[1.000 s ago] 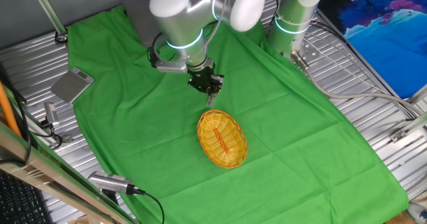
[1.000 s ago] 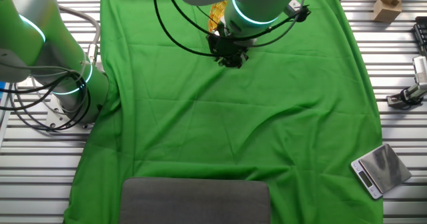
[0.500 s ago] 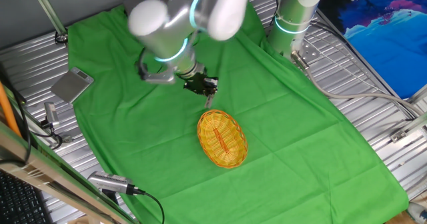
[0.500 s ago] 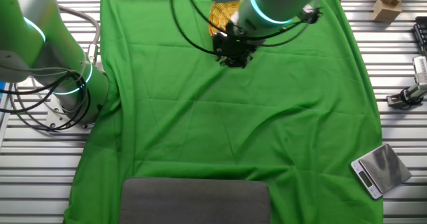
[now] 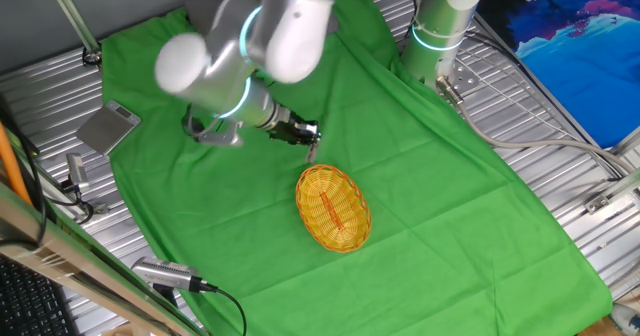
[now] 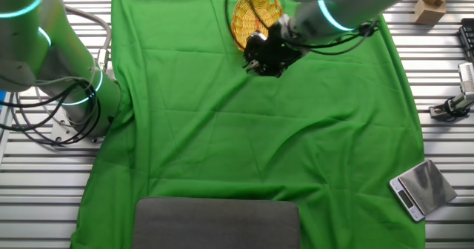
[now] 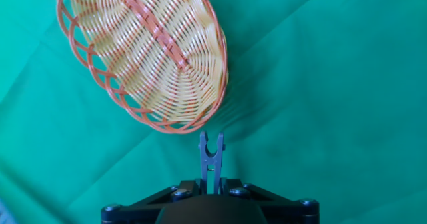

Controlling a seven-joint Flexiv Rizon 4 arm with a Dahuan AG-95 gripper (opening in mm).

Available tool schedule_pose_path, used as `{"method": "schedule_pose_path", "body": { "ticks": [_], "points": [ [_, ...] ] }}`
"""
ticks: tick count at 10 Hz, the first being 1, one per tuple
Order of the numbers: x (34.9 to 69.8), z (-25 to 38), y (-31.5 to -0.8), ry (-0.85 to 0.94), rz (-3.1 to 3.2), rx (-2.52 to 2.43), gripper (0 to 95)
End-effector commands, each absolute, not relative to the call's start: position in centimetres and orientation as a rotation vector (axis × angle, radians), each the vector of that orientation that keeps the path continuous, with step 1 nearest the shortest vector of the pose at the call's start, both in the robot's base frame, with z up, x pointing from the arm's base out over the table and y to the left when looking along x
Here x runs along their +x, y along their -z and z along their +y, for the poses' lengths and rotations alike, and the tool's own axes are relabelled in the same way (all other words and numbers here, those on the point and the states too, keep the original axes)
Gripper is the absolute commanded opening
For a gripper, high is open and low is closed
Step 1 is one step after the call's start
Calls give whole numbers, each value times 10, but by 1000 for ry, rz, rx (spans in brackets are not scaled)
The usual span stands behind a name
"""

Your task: Use a clamp

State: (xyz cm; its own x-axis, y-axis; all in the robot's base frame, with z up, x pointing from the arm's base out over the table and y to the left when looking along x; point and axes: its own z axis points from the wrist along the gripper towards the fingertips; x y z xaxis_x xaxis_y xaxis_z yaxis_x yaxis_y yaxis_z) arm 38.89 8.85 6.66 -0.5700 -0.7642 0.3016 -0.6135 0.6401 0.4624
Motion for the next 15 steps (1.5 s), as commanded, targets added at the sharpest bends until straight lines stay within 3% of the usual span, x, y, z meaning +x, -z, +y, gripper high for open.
{"method": "schedule_pose_path", "body": {
  "ticks": [1,15],
  "points": [
    [386,89,-72,425,-2333,1051,0],
    [385,92,-72,406,-2227,1025,0]
  ]
}}
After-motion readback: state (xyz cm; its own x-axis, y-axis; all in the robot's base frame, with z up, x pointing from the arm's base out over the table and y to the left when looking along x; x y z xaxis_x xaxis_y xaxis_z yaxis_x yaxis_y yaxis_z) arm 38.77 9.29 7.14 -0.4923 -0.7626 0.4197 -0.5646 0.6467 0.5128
